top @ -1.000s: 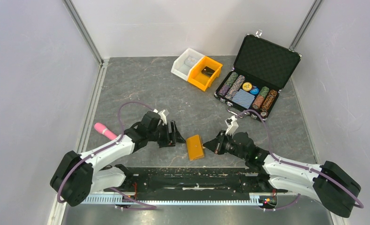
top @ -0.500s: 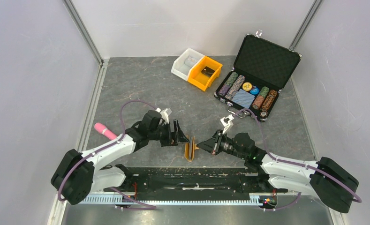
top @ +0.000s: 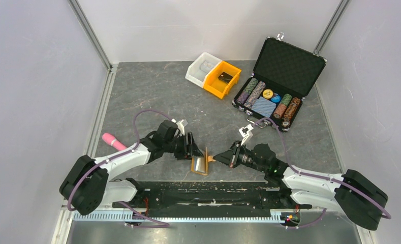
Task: Take the credit cards out of the card holder
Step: Open the card holder at the corner of the board.
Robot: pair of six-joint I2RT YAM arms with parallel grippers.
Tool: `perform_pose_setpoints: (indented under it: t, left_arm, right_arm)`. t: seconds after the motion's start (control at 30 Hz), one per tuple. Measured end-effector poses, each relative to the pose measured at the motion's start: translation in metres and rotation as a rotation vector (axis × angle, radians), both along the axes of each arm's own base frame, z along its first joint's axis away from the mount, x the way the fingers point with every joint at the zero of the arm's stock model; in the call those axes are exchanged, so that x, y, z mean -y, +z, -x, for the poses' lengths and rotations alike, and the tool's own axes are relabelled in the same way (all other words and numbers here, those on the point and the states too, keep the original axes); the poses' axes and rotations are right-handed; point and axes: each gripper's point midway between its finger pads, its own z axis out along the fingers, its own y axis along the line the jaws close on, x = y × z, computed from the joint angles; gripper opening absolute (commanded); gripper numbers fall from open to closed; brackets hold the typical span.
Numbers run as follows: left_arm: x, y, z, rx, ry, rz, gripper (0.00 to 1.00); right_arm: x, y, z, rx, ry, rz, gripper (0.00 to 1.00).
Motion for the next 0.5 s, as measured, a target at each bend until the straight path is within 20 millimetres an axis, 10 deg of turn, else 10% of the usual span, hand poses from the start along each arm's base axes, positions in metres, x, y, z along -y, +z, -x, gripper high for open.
perform_pose_setpoints:
  t: [0.5]
  left_arm:
    - [-0.001, 0.001, 0.000, 0.012, -0.006, -0.005, 0.02]
  right_arm:
    - [0.046, -0.070, -0.011, -0.060, -0.139, 0.279, 0.18]
